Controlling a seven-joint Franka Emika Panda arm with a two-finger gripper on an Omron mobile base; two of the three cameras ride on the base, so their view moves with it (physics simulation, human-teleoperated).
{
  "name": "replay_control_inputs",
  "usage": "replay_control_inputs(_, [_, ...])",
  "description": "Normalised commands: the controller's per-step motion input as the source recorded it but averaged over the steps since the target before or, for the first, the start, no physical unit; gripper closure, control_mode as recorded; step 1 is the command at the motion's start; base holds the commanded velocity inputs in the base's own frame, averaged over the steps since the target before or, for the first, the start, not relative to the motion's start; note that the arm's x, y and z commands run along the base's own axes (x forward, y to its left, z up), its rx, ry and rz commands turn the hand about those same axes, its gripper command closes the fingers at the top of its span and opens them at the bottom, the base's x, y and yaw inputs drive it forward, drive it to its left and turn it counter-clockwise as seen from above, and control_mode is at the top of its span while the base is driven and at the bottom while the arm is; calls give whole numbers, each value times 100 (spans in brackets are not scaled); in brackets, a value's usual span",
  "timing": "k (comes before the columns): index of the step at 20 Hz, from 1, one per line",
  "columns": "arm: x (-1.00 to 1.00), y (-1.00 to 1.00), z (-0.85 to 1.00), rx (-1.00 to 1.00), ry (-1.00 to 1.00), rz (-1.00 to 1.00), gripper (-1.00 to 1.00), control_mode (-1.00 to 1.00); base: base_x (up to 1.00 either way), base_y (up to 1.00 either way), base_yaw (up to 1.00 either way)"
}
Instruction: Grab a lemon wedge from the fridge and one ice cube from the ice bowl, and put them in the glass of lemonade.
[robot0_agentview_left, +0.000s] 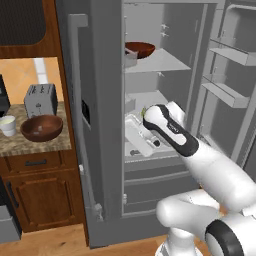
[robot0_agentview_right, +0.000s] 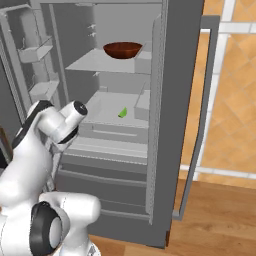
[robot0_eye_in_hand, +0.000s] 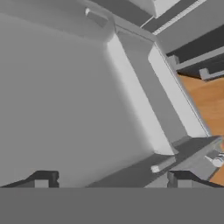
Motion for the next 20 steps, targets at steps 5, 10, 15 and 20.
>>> replay_control_inputs(5, [-100,28,-8,-1,-25,11,-100,-100,0,0,0])
replay_control_inputs(10, [-30,-100,0,28,-20,-7,-100,-100,0,0,0])
replay_control_inputs(15, [-29,-81,4,2,-23,-9,-100,-100,0,0,0])
replay_control_inputs(20, [-7,-50,-29,-59,-6,-30,-100,-100,0,0,0])
